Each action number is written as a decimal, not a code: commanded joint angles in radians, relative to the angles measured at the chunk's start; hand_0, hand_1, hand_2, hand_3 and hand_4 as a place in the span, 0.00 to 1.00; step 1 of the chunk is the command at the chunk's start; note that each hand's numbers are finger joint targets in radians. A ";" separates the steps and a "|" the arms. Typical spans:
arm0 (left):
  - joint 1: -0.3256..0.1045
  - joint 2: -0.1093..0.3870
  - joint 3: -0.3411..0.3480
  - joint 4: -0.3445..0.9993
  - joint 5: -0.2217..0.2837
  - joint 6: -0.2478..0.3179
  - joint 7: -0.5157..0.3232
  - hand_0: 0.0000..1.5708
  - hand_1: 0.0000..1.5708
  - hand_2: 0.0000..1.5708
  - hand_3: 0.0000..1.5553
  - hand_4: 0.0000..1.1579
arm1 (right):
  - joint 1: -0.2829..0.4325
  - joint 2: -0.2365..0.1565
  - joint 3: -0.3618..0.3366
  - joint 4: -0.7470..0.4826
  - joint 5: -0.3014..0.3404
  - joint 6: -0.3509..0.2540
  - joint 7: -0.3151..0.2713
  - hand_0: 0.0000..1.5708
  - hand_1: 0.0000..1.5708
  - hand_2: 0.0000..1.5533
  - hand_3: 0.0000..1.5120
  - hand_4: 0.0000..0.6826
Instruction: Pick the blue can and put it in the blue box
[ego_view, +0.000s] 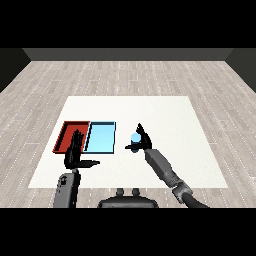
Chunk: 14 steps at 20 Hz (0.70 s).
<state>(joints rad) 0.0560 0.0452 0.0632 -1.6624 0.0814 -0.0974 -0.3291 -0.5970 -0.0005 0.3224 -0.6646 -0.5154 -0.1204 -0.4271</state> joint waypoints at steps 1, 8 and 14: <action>0.003 0.012 0.016 -0.020 0.038 -0.025 0.023 0.00 0.00 0.00 0.00 0.00 | -0.052 0.000 0.026 0.059 -0.034 -0.017 0.000 0.00 0.00 0.00 0.00 0.00; 0.018 -0.015 -0.011 -0.066 0.010 0.014 0.039 0.00 0.00 0.00 0.00 0.00 | -0.119 0.000 0.199 0.177 -0.227 -0.055 -0.078 0.00 0.00 0.00 0.00 0.00; -0.001 0.014 0.030 -0.089 0.049 0.000 0.060 0.00 0.00 0.00 0.00 0.00 | -0.131 0.000 0.228 0.153 -0.305 -0.145 -0.036 0.00 0.00 0.00 0.00 0.00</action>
<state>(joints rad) 0.0397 0.0405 0.0700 -1.7209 0.1044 -0.0785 -0.2621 -0.7180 -0.0003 0.5160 -0.5167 -0.7423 -0.1942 -0.4722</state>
